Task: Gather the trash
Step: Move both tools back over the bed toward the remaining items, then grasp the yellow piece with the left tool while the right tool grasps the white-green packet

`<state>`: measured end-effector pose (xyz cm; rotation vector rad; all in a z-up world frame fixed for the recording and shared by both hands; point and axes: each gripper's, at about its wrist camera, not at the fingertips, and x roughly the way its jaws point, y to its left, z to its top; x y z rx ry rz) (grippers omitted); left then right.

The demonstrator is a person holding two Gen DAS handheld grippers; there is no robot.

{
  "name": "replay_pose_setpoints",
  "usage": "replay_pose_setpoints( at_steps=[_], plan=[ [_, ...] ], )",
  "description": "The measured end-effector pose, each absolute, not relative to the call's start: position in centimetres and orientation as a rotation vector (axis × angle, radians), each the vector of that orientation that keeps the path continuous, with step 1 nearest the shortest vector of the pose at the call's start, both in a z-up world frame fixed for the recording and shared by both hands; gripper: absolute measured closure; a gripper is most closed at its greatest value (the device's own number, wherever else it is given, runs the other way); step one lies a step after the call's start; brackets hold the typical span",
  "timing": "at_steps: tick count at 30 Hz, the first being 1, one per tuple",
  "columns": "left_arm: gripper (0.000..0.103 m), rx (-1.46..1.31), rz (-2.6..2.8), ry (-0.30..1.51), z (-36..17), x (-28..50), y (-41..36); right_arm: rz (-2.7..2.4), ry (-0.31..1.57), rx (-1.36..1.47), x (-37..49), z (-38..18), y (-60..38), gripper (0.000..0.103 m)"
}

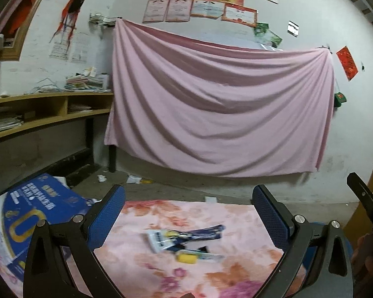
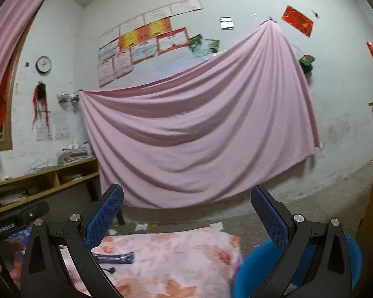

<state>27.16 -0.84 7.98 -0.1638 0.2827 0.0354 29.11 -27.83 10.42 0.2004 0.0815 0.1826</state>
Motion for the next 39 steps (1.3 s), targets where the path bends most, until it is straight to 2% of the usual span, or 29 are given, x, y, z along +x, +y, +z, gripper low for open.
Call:
replay_pose_setpoints(
  at_steps=[10,19,22,24,25,27,30,37,39],
  plan=[
    [0.003,-0.173,0.062,0.357,5.3,27.2,2.7,0.291,0.166,0.122,30.9,9.1,-22.1,0.0],
    [0.003,-0.104,0.029,0.511,2.0,29.1,3.2,0.391,0.389,0.103,34.2,6.7,-19.1,0.0],
    [0.004,-0.09,0.011,0.565,0.9,29.9,3.4,0.418,0.49,0.06,35.4,5.6,-17.7,0.01],
    [0.004,-0.091,0.002,0.589,0.2,30.2,3.6,0.433,0.53,0.034,35.7,4.9,-17.0,0.025],
    [0.005,-0.092,-0.004,0.603,0.0,30.5,3.7,0.443,0.557,0.019,35.9,4.5,-16.6,0.028],
    [0.014,-0.093,-0.014,0.634,-0.6,30.9,3.9,0.477,0.604,0.001,36.3,3.9,-15.8,0.035],
    [0.02,-0.107,-0.028,0.678,-1.4,31.6,4.2,0.525,0.67,-0.031,36.8,3.0,-14.7,0.049],
    [0.021,-0.126,-0.044,0.742,-2.2,32.6,4.3,0.619,0.791,-0.134,37.9,1.0,-11.6,0.057],
    [0.021,-0.138,-0.053,0.754,-2.4,32.7,4.5,0.636,0.822,-0.163,38.2,0.5,-10.7,0.067]
  ],
)
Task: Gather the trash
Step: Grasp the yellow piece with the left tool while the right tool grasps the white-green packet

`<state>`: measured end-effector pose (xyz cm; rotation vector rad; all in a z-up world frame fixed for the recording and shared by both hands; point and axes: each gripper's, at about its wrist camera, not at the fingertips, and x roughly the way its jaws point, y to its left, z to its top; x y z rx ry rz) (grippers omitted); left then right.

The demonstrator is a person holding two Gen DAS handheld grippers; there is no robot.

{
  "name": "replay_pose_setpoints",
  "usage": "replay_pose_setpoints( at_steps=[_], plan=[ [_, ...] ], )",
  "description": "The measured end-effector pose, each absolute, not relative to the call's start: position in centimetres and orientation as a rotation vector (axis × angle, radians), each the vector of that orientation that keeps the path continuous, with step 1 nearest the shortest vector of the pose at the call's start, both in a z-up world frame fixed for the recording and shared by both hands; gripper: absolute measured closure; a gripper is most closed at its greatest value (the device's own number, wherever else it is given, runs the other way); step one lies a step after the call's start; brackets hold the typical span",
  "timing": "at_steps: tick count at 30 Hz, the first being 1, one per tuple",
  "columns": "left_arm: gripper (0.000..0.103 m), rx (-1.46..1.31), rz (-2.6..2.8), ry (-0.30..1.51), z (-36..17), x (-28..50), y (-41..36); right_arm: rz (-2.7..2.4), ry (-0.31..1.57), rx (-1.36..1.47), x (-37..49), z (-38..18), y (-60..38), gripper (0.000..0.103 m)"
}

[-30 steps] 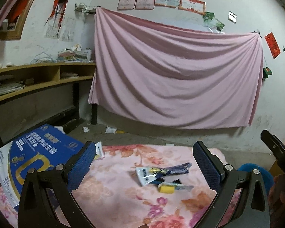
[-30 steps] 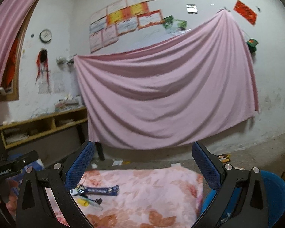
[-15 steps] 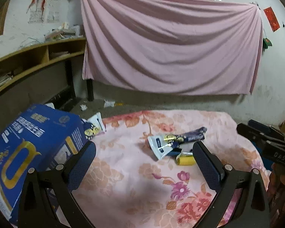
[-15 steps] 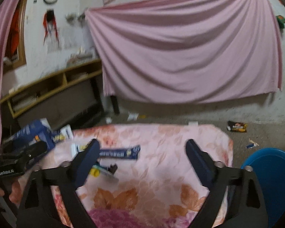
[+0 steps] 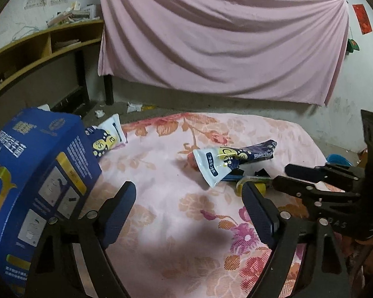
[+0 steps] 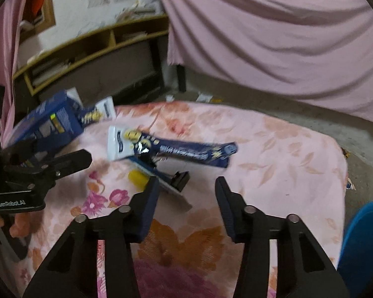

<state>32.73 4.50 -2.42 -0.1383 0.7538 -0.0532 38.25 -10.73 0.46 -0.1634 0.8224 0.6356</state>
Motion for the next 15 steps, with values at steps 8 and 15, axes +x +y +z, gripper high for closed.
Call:
replay_pose_setpoints(
  at_steps=[8,15],
  plan=[
    [0.021,-0.157,-0.1,0.797,-2.7,33.3,4.4,0.698,0.885,-0.183,38.6,-0.5,-9.9,0.096],
    [0.03,-0.117,-0.177,0.835,-3.1,33.9,3.3,0.654,0.869,-0.222,37.8,-0.2,-10.1,0.098]
  ],
)
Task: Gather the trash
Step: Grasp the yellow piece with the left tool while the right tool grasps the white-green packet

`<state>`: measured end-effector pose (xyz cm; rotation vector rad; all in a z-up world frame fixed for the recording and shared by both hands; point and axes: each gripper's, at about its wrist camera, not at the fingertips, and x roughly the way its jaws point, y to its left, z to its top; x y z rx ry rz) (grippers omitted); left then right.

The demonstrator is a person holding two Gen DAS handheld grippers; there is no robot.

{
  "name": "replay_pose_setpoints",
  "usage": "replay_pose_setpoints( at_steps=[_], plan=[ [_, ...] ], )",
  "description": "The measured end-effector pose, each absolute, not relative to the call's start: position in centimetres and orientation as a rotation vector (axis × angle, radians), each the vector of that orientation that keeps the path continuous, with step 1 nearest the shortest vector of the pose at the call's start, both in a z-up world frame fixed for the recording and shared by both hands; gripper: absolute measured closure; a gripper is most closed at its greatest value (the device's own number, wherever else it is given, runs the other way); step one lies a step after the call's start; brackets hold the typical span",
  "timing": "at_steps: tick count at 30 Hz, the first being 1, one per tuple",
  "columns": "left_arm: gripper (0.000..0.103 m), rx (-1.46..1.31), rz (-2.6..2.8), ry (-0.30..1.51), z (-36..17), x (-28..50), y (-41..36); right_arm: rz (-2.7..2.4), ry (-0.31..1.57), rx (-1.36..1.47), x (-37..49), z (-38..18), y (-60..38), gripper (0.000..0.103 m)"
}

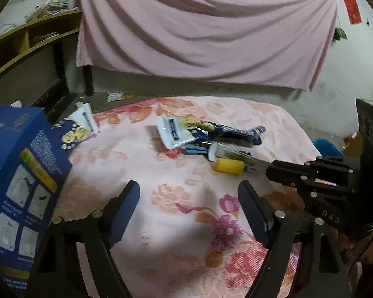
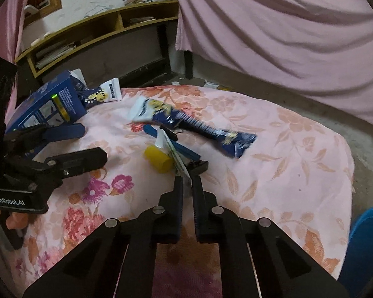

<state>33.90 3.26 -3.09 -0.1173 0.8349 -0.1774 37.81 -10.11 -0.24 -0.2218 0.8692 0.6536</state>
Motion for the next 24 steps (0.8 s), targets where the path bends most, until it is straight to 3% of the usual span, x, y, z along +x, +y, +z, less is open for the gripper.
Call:
replay_pose_setpoints(
  at_steps=[3,10,14,17,20,24],
  plan=[
    [0.039,-0.099,-0.205,0.855,-3.5,34.6,2.2,0.634,0.87,-0.222,37.6,-0.1,-10.9,0.098],
    [0.046,-0.075,-0.257,0.881,-4.2,36.7,0.2,0.612,0.881,-0.193,37.4,0.0,-12.8,0.098],
    [0.06,-0.057,-0.285,0.904,-4.8,37.8,-0.6,0.608,0.892,-0.155,38.0,-0.1,-13.7,0.098],
    [0.061,-0.072,-0.296,0.907,-5.0,38.5,-0.6,0.604,0.891,-0.15,38.3,0.0,-13.7,0.098],
    [0.079,-0.082,-0.304,0.916,-5.2,38.9,-0.8,0.602,0.894,-0.144,38.5,-0.1,-13.7,0.098],
    [0.078,-0.088,-0.32,0.911,-5.1,38.7,-0.6,0.601,0.896,-0.14,38.6,-0.1,-13.7,0.098]
  ],
)
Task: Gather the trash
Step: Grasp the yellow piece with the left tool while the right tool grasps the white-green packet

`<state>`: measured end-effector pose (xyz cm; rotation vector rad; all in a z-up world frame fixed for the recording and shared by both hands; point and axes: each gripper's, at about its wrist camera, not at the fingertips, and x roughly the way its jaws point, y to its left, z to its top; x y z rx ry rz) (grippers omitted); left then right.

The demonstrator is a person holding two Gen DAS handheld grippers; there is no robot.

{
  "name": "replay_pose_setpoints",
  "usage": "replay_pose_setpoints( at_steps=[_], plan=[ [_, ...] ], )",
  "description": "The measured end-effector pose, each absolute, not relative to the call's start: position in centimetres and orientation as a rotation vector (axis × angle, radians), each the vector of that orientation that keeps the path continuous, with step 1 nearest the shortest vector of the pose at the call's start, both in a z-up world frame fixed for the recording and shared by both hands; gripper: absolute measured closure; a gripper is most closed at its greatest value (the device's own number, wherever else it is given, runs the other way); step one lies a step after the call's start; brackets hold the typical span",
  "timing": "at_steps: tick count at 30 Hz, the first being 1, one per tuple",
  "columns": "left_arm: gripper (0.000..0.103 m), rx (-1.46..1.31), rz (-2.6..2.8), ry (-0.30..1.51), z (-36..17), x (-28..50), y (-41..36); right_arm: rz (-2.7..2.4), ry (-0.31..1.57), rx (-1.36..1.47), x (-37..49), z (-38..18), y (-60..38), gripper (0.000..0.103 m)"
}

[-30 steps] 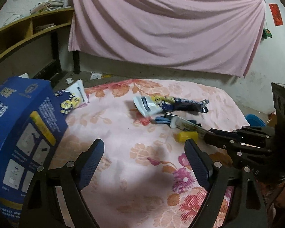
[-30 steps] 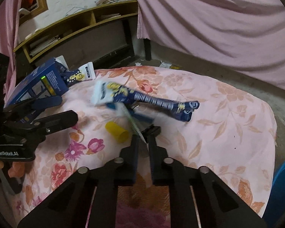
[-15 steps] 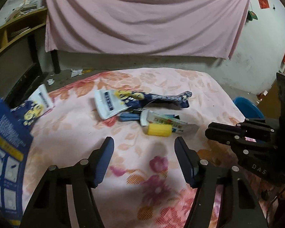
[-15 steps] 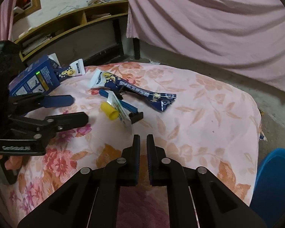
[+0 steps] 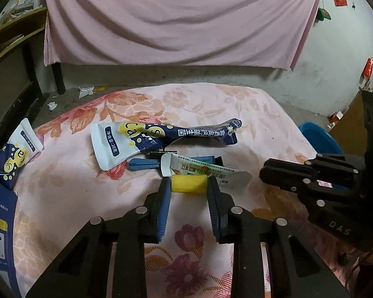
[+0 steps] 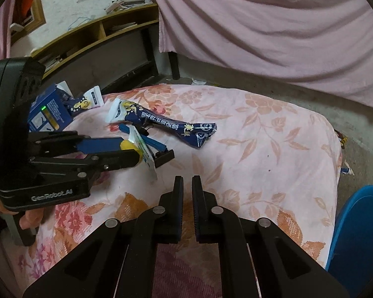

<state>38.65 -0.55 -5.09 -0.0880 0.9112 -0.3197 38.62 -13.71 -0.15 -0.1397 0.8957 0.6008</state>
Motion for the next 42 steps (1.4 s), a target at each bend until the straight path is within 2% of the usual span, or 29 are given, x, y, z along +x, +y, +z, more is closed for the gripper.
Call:
replay_pose_setpoints(
  at_steps=[8,10,12,14,33,39,42],
  plan=[
    [0.078,-0.124,-0.193,0.877,-4.2,36.6,2.7,0.635,0.884,-0.131,38.8,0.0,-12.8,0.095],
    [0.078,-0.131,-0.158,0.871,-4.1,35.7,3.7,0.649,0.875,-0.127,38.7,0.1,-12.4,0.091],
    [0.079,-0.159,-0.133,0.863,-4.0,34.5,4.7,0.661,0.865,-0.125,38.6,0.3,-12.2,0.076],
    [0.079,-0.184,-0.122,0.855,-3.8,33.7,5.2,0.681,0.851,-0.121,38.6,0.5,-11.7,0.073],
    [0.078,-0.213,-0.122,0.843,-3.3,33.0,6.0,0.796,0.919,-0.25,38.1,-1.1,-6.7,0.073],
    [0.078,-0.204,-0.121,0.832,-3.1,32.9,5.9,0.778,0.912,-0.274,37.9,-1.1,-6.8,0.083],
    [0.078,-0.194,-0.119,0.811,-2.8,32.7,5.8,0.766,0.895,-0.287,37.7,-1.0,-6.8,0.083]
  ],
)
